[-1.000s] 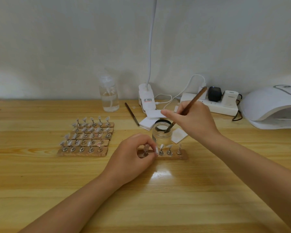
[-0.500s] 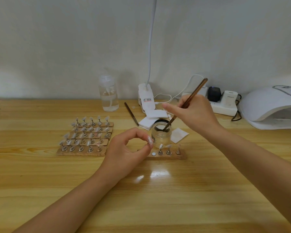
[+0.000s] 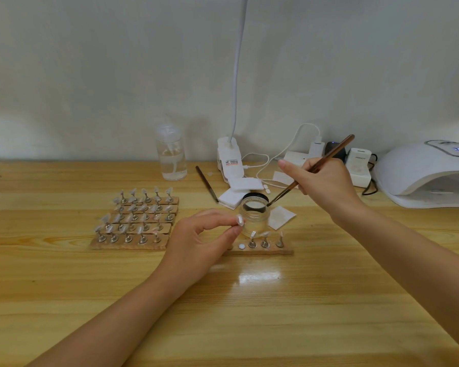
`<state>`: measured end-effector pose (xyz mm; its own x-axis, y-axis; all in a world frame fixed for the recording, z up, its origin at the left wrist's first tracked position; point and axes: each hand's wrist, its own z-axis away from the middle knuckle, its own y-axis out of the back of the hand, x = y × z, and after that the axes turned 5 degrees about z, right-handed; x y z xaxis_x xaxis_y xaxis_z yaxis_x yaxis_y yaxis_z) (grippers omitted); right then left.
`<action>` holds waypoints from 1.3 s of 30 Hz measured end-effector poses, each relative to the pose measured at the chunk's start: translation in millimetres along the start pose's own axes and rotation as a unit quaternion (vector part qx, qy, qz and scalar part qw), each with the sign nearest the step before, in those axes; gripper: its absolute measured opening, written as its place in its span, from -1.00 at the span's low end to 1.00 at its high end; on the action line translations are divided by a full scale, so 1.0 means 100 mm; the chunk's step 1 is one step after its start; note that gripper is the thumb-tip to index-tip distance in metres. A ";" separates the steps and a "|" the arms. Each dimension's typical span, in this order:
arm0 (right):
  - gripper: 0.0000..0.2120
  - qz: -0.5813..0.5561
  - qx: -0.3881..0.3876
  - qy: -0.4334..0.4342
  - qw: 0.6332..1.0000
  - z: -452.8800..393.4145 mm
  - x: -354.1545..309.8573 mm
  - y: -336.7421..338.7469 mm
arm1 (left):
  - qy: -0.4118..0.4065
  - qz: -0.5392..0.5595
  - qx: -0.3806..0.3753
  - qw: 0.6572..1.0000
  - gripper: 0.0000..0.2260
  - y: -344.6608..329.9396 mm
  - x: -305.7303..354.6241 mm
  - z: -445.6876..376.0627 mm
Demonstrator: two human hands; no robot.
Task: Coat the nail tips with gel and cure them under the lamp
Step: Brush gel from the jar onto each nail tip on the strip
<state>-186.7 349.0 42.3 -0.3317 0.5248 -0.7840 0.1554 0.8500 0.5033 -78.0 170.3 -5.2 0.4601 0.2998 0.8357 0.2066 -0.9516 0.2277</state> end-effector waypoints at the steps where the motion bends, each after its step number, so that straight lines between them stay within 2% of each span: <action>1: -0.57 -0.001 0.002 -0.001 1.000 0.00 0.01 0.01 | -0.004 -0.005 0.000 1.000 -0.87 0.00 -0.01 0.00; 4: -0.59 -0.031 0.009 -0.003 0.999 0.00 0.02 0.07 | -0.013 -0.013 0.001 1.000 -0.82 0.01 -0.03 0.00; 9: -0.68 -0.203 0.005 -0.017 0.979 0.25 -0.06 0.11 | -0.016 -0.014 0.000 1.000 -0.83 0.00 -0.03 0.01; 12: -0.67 -0.256 0.003 0.021 0.966 0.50 -0.10 0.01 | -0.018 -0.012 0.001 1.000 -0.84 0.00 -0.03 0.01; 18: -0.83 -0.194 0.022 0.181 0.964 0.79 -0.06 -0.15 | -0.023 -0.010 0.004 1.000 -0.80 -0.02 -0.06 0.01; 20: -0.82 -0.175 0.029 0.212 0.961 0.80 -0.05 -0.17 | -0.025 -0.016 0.005 1.000 -0.79 -0.02 -0.07 0.01; 39: -0.71 -0.113 0.034 0.240 0.963 0.84 -0.05 -0.22 | -0.028 -0.039 0.005 0.999 -0.78 -0.03 -0.05 0.01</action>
<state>-110.5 331.1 4.3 -0.7543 0.2577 -0.6039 0.0835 0.9499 0.3011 -80.4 171.6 -10.9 0.4894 0.3771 0.7863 0.2521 -0.9243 0.2864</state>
